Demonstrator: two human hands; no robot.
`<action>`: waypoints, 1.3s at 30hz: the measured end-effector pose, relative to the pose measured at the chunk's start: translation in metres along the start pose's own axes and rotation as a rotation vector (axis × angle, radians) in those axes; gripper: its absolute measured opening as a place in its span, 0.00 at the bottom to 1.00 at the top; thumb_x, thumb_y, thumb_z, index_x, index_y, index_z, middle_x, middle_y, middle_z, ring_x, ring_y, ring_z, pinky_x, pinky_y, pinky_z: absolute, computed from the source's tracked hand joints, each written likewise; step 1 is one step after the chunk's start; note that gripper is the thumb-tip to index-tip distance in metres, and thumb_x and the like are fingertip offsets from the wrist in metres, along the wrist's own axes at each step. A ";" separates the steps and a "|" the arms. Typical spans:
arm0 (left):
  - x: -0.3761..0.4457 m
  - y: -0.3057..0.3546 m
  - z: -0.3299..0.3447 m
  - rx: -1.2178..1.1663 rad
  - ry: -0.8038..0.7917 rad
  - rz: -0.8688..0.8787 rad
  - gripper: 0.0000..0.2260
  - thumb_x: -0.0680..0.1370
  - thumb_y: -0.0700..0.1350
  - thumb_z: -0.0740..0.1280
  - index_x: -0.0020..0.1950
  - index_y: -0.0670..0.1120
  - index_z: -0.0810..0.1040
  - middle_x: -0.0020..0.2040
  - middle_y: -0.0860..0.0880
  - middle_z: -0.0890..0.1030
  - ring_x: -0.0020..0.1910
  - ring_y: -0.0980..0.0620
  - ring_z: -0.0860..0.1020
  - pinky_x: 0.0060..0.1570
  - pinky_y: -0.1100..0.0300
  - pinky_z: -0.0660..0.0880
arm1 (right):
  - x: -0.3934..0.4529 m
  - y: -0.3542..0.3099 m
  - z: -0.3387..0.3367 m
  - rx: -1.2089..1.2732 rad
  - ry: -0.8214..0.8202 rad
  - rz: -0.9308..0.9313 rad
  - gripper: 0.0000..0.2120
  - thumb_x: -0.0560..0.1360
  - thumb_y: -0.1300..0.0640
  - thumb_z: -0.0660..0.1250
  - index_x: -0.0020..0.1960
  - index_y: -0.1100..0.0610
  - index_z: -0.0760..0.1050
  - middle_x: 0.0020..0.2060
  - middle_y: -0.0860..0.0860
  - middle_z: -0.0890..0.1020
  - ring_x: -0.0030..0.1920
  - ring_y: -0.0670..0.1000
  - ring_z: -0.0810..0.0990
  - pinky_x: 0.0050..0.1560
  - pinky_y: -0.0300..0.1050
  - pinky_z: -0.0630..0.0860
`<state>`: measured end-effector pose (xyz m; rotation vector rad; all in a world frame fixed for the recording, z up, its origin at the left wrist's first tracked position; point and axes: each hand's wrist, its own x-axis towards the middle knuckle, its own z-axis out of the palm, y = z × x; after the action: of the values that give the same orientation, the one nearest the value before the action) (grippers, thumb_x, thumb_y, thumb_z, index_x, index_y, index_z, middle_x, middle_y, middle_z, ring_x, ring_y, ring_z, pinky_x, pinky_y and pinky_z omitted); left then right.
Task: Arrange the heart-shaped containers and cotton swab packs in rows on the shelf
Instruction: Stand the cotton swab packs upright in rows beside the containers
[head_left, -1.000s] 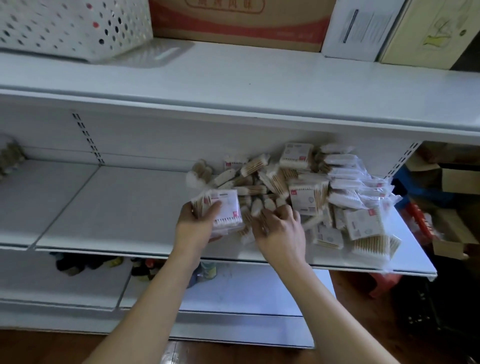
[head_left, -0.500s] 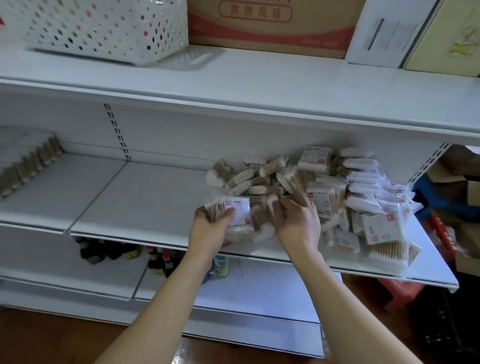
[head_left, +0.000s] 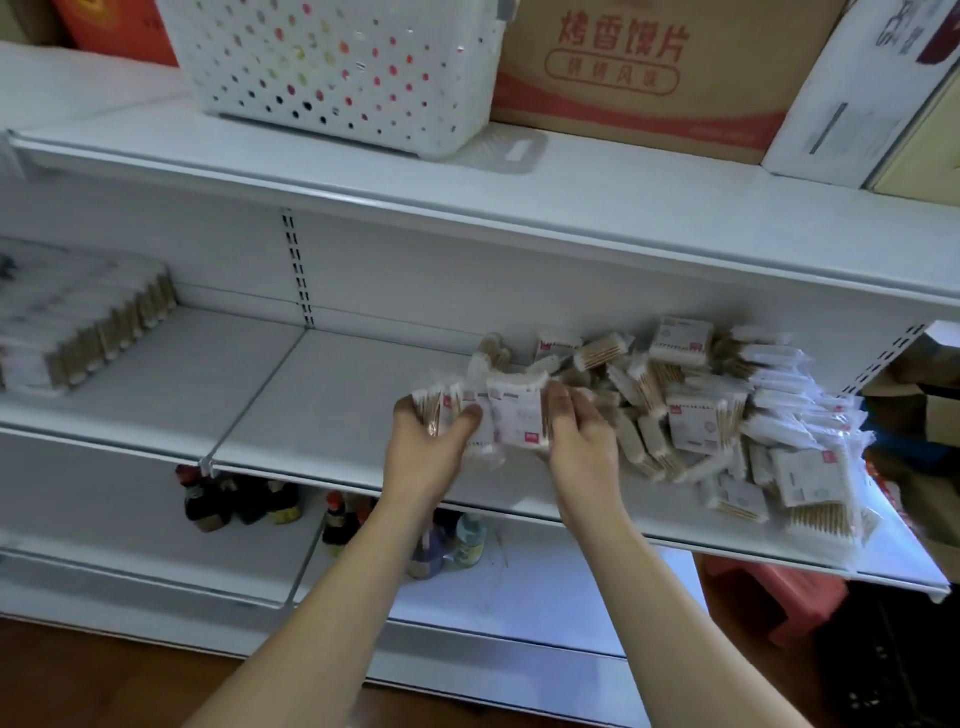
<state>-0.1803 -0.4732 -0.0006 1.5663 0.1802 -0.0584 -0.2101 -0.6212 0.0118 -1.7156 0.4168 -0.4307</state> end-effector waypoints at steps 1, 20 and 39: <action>0.001 0.000 -0.015 -0.002 0.004 0.004 0.21 0.69 0.57 0.76 0.56 0.55 0.71 0.51 0.56 0.81 0.51 0.52 0.81 0.54 0.42 0.80 | -0.010 -0.008 0.012 -0.060 -0.068 -0.028 0.22 0.75 0.32 0.63 0.59 0.45 0.80 0.54 0.44 0.84 0.57 0.48 0.81 0.62 0.56 0.76; 0.075 0.025 -0.308 -0.106 0.275 -0.009 0.27 0.73 0.51 0.77 0.67 0.49 0.67 0.54 0.52 0.79 0.50 0.50 0.81 0.46 0.47 0.83 | -0.063 -0.065 0.286 0.182 -0.157 -0.032 0.17 0.77 0.62 0.69 0.61 0.46 0.75 0.49 0.48 0.84 0.47 0.49 0.84 0.52 0.60 0.82; 0.180 0.047 -0.499 -0.255 0.492 -0.012 0.24 0.76 0.50 0.74 0.67 0.51 0.65 0.53 0.56 0.76 0.52 0.43 0.83 0.46 0.44 0.83 | -0.055 -0.068 0.510 -0.417 -0.611 -0.534 0.20 0.76 0.63 0.67 0.66 0.51 0.78 0.57 0.51 0.73 0.54 0.49 0.77 0.55 0.27 0.68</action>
<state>-0.0340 0.0386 0.0215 1.3012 0.5613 0.3323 0.0009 -0.1492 -0.0133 -2.2538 -0.4378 -0.1770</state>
